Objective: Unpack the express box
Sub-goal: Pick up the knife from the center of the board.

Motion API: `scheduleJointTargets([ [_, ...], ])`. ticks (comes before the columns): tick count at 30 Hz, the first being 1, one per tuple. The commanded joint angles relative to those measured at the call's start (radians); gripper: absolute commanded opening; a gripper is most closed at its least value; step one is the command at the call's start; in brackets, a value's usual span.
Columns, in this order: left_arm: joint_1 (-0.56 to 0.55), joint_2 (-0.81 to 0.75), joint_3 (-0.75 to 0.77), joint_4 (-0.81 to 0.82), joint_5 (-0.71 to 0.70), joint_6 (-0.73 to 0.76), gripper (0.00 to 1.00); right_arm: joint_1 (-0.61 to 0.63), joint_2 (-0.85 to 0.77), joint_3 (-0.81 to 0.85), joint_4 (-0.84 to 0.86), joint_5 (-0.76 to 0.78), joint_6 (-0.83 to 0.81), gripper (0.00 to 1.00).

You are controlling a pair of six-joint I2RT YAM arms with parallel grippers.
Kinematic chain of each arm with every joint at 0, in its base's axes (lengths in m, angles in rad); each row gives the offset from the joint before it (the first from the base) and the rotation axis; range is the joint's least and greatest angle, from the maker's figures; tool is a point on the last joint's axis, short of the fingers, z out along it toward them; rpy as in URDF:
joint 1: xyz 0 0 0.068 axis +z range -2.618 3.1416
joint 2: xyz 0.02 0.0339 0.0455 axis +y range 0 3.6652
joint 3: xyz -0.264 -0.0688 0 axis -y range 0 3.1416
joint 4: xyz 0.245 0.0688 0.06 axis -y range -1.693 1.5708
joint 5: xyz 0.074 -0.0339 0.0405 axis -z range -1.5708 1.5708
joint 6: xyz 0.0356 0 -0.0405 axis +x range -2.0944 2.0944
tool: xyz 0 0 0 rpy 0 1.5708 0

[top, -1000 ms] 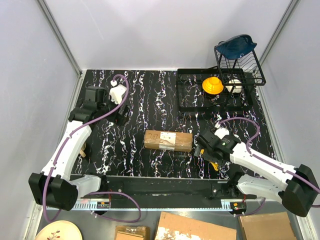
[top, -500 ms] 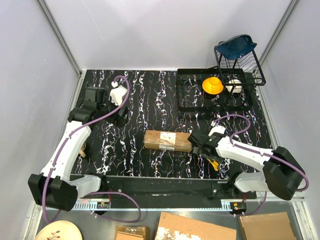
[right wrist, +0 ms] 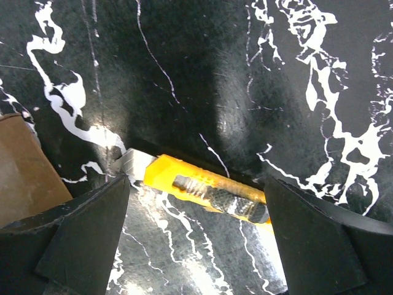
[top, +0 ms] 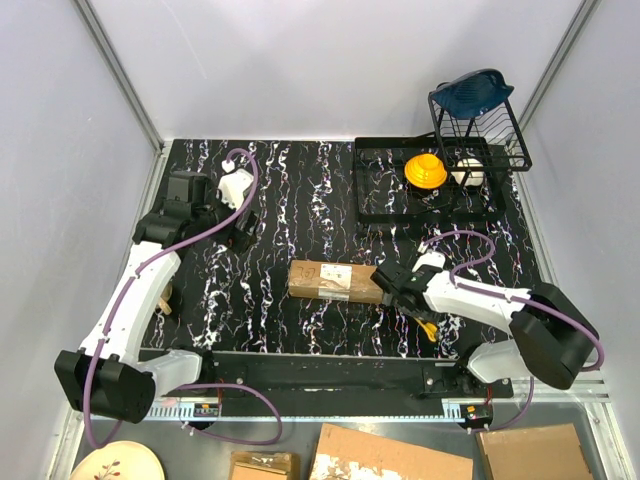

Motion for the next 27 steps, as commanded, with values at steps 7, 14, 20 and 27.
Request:
scheduleJointTargets([
  [7,-0.001,-0.023,0.069,-0.027,0.023,0.018,0.99,-0.004,0.059,0.013,0.025,0.04,0.062,0.73],
  [14,-0.001,-0.023,0.069,-0.025,0.028,0.006,0.99,-0.004,0.042,0.004,0.037,0.017,0.06,0.48],
  [20,-0.004,-0.02,0.073,-0.027,0.025,0.006,0.99,-0.004,0.064,0.016,0.062,-0.004,0.045,0.3],
  [27,-0.004,-0.023,0.072,-0.025,0.025,0.004,0.99,-0.004,0.094,0.005,0.093,-0.041,0.043,0.09],
])
